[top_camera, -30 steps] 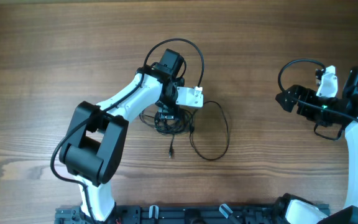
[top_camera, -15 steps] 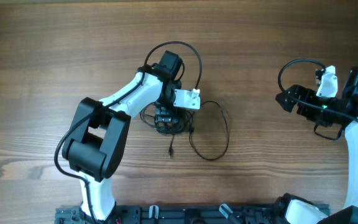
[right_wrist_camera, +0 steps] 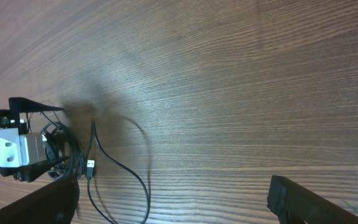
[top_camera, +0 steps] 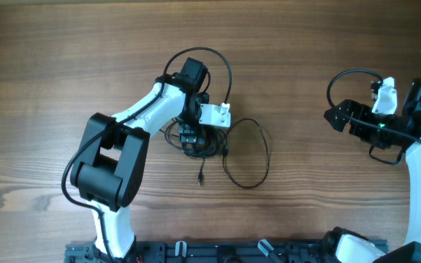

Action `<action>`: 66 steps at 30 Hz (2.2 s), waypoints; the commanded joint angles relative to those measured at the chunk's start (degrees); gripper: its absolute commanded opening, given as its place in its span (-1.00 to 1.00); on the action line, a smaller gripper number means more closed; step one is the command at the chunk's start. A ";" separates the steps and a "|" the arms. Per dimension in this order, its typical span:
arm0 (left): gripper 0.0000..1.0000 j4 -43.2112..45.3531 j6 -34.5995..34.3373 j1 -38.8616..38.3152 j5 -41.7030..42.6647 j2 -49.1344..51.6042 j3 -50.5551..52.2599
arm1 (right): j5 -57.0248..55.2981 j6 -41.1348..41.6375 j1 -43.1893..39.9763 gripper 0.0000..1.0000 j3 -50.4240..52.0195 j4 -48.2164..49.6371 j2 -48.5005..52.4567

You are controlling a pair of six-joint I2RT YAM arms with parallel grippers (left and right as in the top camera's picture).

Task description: Untangle cables

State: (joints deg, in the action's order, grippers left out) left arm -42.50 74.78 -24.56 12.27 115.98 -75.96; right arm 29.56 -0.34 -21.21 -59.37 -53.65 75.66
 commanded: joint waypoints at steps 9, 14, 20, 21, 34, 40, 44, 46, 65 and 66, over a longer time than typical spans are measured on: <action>1.00 -1.53 1.27 -0.31 2.45 4.02 -0.02 | 0.04 -1.16 -0.17 1.00 0.22 -0.20 0.55; 1.00 -7.45 0.00 -0.39 2.47 4.02 -0.02 | 0.04 -1.14 -0.17 1.00 0.24 -0.17 0.55; 1.00 -15.63 0.02 -0.46 2.47 4.02 -0.02 | 0.07 -1.14 -0.17 1.00 0.24 0.07 0.55; 1.00 -15.41 0.02 -0.46 2.47 4.02 -0.02 | 0.07 -1.14 -0.17 1.00 0.24 0.07 0.55; 1.00 -3.98 3.06 -0.46 2.47 4.15 -0.02 | 0.04 -1.18 -0.17 0.99 0.24 0.02 0.55; 1.00 -5.05 3.02 -0.42 2.47 6.69 -0.02 | 0.04 -1.14 -0.17 0.99 0.24 0.02 0.55; 1.00 -5.05 3.02 -0.42 2.43 6.84 -0.02 | 0.04 -1.14 -0.17 0.99 0.24 0.02 0.55; 1.00 -5.05 2.99 -0.39 2.03 6.84 -0.02 | 0.02 -1.14 -0.17 0.99 0.24 0.02 0.55; 1.00 -1.66 2.73 -0.46 -6.19 8.74 -0.02 | 0.02 -1.14 -0.17 0.99 0.24 -0.15 0.55; 1.00 -1.60 2.73 -0.46 -6.19 9.33 -0.02 | 0.02 -1.14 -0.17 0.99 0.24 -0.17 0.55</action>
State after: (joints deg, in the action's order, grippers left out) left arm -45.34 77.73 -25.50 10.83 118.10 -78.35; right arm 29.56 -0.36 -21.21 -59.37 -53.78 75.66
